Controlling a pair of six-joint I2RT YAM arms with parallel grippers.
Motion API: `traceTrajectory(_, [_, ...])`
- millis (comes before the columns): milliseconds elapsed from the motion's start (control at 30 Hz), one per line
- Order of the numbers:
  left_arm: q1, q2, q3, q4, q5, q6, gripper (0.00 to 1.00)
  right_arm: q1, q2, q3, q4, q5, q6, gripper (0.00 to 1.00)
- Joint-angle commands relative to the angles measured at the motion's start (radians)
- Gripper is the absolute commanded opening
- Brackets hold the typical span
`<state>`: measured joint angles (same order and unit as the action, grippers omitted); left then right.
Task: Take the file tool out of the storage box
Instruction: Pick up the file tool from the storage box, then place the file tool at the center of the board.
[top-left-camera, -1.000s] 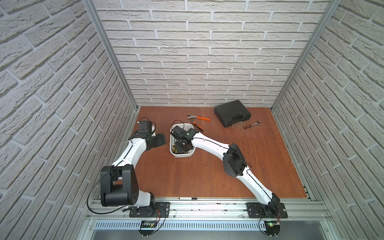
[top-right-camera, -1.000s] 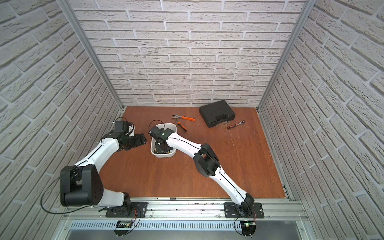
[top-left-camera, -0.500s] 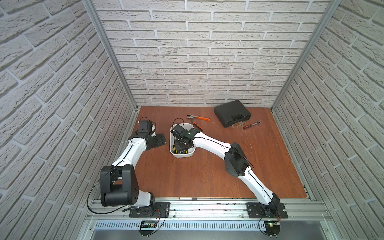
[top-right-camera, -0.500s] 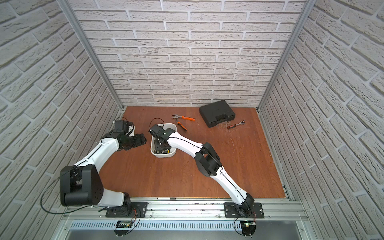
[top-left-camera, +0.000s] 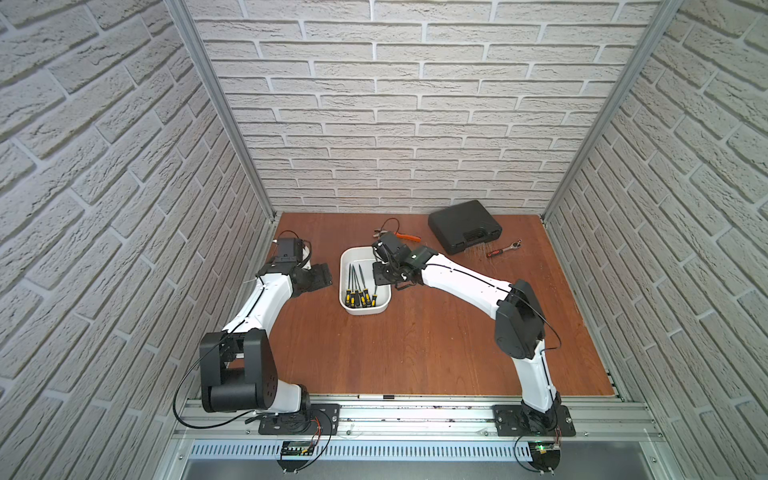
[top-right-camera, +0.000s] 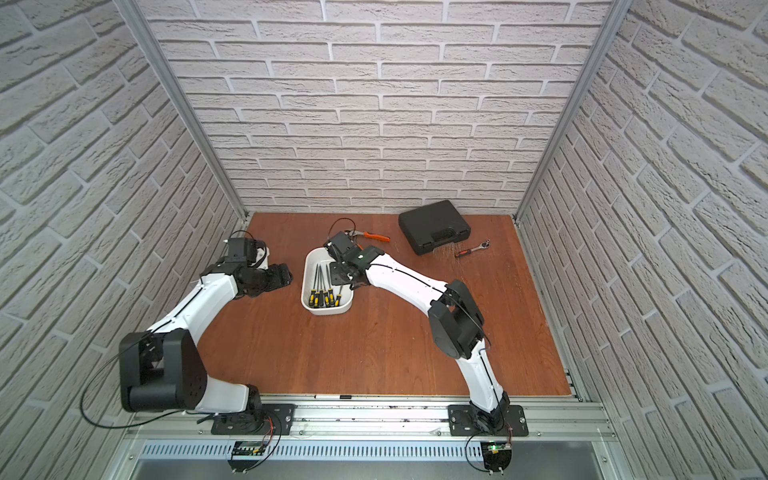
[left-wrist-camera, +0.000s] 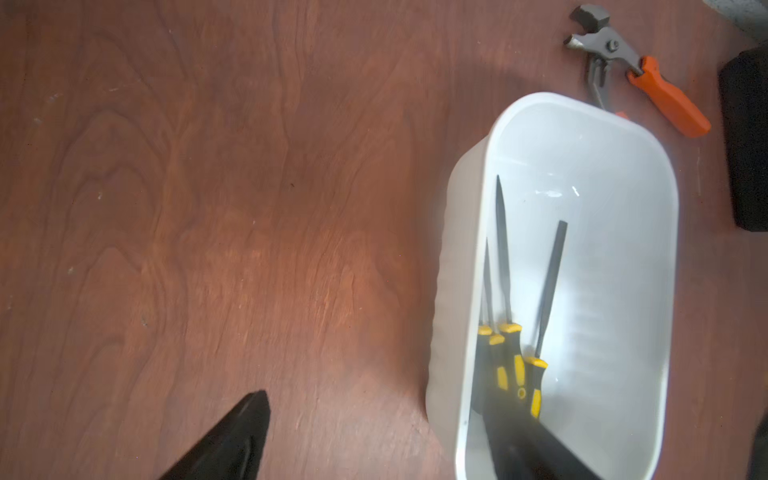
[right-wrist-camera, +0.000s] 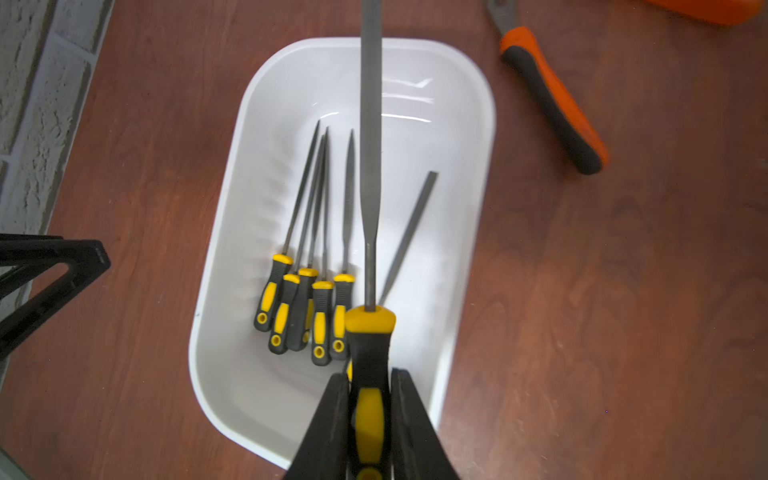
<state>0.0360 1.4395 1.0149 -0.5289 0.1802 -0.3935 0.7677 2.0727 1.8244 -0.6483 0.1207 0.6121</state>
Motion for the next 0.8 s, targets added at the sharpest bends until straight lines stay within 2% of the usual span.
traceTrajectory(0, [-0.017,0.027,0.033,0.013,0.012,0.006,0.86,-0.039,-0.14,-0.15,0.061,0.087,-0.033,0.04])
traceTrajectory(133, [-0.045,0.055,0.049,0.023,0.019,0.002,0.86,-0.088,-0.244,-0.337,0.065,0.144,-0.04,0.03])
traceTrajectory(367, [-0.072,0.084,0.065,0.05,0.05,-0.005,0.87,-0.129,-0.315,-0.565,0.122,0.135,-0.001,0.03])
traceTrajectory(533, [-0.089,0.093,0.062,0.058,0.051,-0.017,0.87,-0.149,-0.291,-0.636,0.197,0.093,0.016,0.03])
traceTrajectory(767, [-0.099,0.111,0.078,0.046,0.044,-0.005,0.87,-0.154,-0.227,-0.622,0.233,0.071,-0.007,0.05])
